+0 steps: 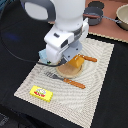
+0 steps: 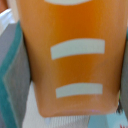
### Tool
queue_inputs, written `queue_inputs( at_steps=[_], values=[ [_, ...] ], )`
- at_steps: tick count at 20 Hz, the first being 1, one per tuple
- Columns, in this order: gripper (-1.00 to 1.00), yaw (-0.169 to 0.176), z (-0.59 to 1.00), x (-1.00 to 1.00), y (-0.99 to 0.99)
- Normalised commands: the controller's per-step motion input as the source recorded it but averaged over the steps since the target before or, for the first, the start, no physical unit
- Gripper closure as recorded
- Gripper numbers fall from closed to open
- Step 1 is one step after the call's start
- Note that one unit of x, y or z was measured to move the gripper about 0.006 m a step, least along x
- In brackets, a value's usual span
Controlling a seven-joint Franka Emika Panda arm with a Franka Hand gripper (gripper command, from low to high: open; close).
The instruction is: Interact with the objects in diverse but meaningful ways.
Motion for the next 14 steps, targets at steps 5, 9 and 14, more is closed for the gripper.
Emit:
queue_inputs(
  at_steps=[5, 9, 14],
  values=[
    [1.0, 0.053, 0.65, -0.04, 0.35],
    [1.0, 0.042, 0.37, -0.15, 0.36],
    [1.0, 0.017, 0.01, -0.49, 0.4]
  ],
)
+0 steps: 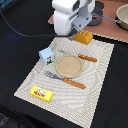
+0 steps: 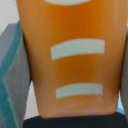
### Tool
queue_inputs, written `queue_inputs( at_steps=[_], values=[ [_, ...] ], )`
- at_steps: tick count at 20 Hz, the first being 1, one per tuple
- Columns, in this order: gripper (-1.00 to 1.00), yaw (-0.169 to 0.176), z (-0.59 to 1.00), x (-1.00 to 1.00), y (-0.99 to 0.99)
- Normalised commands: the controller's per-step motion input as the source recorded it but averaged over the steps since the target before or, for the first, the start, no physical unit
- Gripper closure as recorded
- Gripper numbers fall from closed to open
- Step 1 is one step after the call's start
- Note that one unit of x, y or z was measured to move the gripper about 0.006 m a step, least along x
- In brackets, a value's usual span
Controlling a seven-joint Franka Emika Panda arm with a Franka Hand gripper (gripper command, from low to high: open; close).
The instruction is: Interact with the objects in diverse but meaningful ways.
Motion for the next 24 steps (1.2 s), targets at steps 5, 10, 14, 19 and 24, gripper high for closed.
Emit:
queue_inputs(
  at_steps=[5, 10, 14, 19, 24],
  values=[
    [1.0, 0.034, -0.03, -0.69, 0.45],
    [1.0, 0.045, -0.07, -0.75, 0.48],
    [1.0, 0.049, -0.2, -0.7, 0.36],
    [1.0, 0.029, -0.36, -0.55, 0.12],
    [1.0, 0.007, -0.48, -0.48, 0.0]
  ],
)
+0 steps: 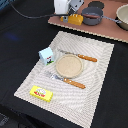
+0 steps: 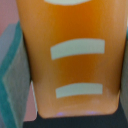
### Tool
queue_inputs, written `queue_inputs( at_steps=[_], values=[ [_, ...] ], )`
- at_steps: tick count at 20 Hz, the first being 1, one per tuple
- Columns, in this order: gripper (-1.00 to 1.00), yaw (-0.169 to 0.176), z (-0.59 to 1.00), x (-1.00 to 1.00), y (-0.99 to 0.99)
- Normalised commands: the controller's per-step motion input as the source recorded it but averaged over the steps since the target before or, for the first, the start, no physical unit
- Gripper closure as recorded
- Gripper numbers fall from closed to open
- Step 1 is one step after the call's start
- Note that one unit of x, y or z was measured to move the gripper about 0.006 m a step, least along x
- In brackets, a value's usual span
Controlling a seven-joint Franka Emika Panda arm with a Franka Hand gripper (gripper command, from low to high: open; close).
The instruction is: Interact with the objects in diverse but meaningful ways.
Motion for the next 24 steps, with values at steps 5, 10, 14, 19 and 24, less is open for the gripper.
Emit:
queue_inputs(
  at_steps=[5, 10, 14, 19, 24],
  values=[
    [1.0, 0.0, -0.53, -0.45, -0.06],
    [1.0, 0.0, -0.52, -0.41, -0.05],
    [1.0, 0.0, -0.5, -0.4, -0.06],
    [1.0, 0.0, -0.39, -0.28, -0.13],
    [1.0, 0.0, -0.31, -0.21, -0.2]
  ],
)
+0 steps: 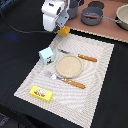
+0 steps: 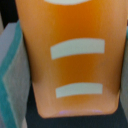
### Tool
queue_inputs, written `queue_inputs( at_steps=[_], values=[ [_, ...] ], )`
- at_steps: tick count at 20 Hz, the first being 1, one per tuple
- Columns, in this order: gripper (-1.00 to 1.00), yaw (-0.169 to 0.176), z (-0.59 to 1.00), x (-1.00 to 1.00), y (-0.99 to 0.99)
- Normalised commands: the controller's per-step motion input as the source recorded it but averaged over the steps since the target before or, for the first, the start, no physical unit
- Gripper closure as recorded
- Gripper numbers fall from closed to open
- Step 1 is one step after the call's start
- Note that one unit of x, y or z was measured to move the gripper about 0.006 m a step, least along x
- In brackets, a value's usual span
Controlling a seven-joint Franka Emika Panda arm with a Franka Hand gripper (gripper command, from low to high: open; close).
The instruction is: Interact with the objects in diverse but meaningful ways.
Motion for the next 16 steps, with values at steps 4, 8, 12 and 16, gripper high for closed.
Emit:
queue_inputs(
  at_steps=[4, 8, 12, 16],
  values=[
    [1.0, 0.0, -0.26, -0.15, -0.19],
    [1.0, 0.0, -0.31, -0.15, -0.17],
    [1.0, 0.0, -0.36, -0.18, -0.15],
    [-1.0, 0.0, -0.35, -0.18, -0.1]
  ],
)
